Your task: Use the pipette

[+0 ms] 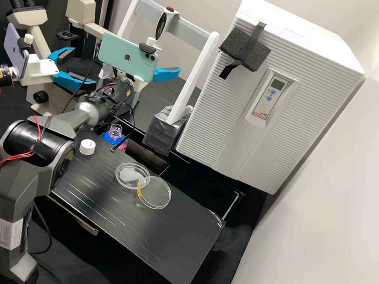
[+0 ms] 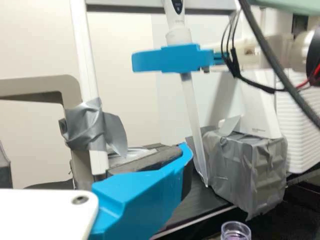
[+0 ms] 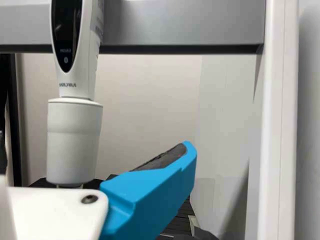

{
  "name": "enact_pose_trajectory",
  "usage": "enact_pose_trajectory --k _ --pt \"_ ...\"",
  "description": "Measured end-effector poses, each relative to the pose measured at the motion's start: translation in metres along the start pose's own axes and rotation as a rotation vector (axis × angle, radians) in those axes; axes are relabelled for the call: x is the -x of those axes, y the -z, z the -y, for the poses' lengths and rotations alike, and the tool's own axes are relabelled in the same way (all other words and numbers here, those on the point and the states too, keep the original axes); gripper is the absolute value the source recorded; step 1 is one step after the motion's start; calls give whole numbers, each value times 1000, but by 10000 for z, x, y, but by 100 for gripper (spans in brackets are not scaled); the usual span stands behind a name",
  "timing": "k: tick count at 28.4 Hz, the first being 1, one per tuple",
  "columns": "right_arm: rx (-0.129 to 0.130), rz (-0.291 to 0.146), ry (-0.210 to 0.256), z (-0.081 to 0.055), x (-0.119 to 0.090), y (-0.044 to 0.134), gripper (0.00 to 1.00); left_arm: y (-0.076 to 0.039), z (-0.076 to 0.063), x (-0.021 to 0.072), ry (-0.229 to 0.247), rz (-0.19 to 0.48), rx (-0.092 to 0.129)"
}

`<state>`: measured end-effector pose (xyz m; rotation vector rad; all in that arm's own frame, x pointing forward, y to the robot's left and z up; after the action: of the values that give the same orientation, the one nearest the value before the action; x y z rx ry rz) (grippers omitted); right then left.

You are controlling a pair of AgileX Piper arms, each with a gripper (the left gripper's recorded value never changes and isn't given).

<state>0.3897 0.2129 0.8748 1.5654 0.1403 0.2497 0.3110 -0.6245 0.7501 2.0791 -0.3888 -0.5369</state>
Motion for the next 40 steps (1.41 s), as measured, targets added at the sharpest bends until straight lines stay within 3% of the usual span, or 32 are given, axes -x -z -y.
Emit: enact_pose_trajectory --k 9,13,22,40 --pt "0 -9 -12 -43 -17 30 0 -4 -26 -16 -9 2 0" --pt "21 -14 -19 -63 -25 50 0 1 -27 -16 -9 1 7" --pt "13 -16 -21 -69 -18 66 0 40 -5 -23 -4 -9 22" --pt "10 -27 -23 -79 0 113 0 32 2 -24 0 2 17"
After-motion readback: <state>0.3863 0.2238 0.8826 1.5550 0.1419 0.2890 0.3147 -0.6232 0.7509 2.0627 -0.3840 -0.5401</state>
